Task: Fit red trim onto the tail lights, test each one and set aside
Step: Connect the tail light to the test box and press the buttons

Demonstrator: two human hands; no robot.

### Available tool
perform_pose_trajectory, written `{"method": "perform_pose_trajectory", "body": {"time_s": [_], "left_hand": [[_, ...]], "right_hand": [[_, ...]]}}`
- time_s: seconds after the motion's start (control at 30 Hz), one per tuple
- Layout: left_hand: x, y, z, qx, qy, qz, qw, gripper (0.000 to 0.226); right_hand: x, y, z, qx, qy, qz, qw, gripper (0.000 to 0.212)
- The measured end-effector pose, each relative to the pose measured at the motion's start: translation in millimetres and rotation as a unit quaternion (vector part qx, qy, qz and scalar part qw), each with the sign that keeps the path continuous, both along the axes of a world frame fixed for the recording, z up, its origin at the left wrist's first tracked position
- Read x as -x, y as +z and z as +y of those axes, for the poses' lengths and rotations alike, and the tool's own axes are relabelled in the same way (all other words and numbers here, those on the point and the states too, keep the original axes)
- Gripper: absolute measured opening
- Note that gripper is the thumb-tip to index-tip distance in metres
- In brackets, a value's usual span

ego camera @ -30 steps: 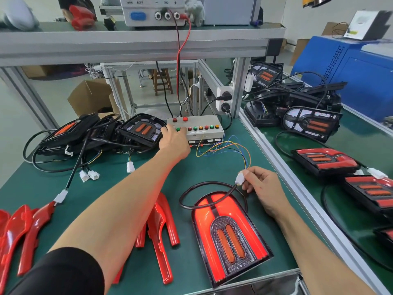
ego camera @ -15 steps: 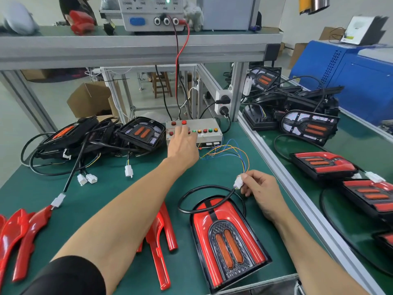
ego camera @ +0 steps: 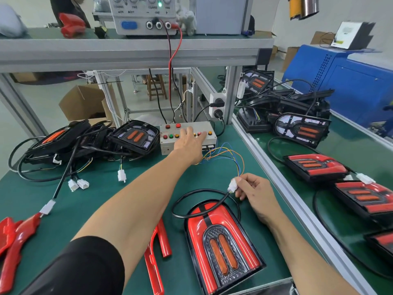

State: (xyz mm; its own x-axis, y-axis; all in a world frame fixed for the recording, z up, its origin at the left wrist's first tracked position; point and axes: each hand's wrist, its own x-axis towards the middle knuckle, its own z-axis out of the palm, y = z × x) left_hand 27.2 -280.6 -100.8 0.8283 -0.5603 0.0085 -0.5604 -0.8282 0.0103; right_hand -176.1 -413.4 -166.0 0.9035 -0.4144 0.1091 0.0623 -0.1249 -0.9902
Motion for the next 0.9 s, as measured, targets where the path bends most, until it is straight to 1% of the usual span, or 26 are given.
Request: {"method": "perform_pose_trajectory", "body": {"time_s": [0.1, 0.2, 0.43, 0.9], "left_hand": [[-1.0, 2.2, -3.2, -0.003, 0.011, 0.012, 1.0, 0.077], [-0.9, 3.1, -5.4, 0.007, 0.02, 0.019, 1.0, 0.071], [-0.2, 1.7, -6.3, 0.01, 0.017, 0.004, 1.0, 0.066], [-2.4, 0.8, -5.4, -0.003, 0.018, 0.011, 1.0, 0.073]], "right_hand": [[0.0, -0.2, 0.0, 0.005, 0.003, 0.0, 1.0, 0.027], [-0.7, -0.9, -0.2, 0.006, 0.001, -0.003, 1.0, 0.027], [-2.8, -2.5, -0.3, 0.012, -0.004, -0.004, 1.0, 0.028], [-2.0, -2.3, -0.4, 0.011, 0.001, -0.007, 1.0, 0.028]]}}
